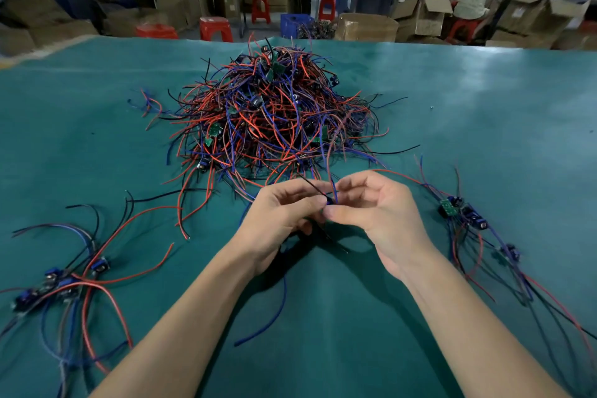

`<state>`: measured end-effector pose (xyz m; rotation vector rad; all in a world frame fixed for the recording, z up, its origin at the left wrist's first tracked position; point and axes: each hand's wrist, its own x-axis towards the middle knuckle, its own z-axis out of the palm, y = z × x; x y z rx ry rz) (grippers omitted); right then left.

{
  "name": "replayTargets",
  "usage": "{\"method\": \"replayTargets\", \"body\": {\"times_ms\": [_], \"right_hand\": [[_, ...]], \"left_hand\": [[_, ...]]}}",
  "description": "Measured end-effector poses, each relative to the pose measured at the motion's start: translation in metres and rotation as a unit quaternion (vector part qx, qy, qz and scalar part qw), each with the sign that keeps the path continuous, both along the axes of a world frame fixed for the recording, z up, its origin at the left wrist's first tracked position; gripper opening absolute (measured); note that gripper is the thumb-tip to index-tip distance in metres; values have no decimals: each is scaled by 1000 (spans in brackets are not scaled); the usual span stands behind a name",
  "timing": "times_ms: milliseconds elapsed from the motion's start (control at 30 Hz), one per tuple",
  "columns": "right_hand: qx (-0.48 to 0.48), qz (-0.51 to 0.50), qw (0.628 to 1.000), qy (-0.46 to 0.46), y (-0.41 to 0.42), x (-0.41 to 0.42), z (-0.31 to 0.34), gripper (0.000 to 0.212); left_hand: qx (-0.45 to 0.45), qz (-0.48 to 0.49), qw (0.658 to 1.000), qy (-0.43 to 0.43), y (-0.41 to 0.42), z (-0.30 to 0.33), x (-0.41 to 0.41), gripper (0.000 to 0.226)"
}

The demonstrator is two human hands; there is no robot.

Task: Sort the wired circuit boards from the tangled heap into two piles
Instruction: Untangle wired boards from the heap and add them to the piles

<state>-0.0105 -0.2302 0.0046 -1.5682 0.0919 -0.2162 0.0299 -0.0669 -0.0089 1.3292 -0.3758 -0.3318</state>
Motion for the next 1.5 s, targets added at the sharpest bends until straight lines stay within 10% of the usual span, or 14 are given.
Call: {"method": "replayTargets", "body": {"times_ms": [1000,1367,1500], "right_hand": [[46,-130,989,-44,-6,6,1,15],[162,-425,883,-118,-71,4,12,19],[4,-308,950,-53,-39,5,6,15]], "left_hand": [[24,20,1000,-2,-2,-3,2,13],[-59,85,993,60,-1,-1,4,10],[-72,104,989,70,-5,-1,3,12]]}}
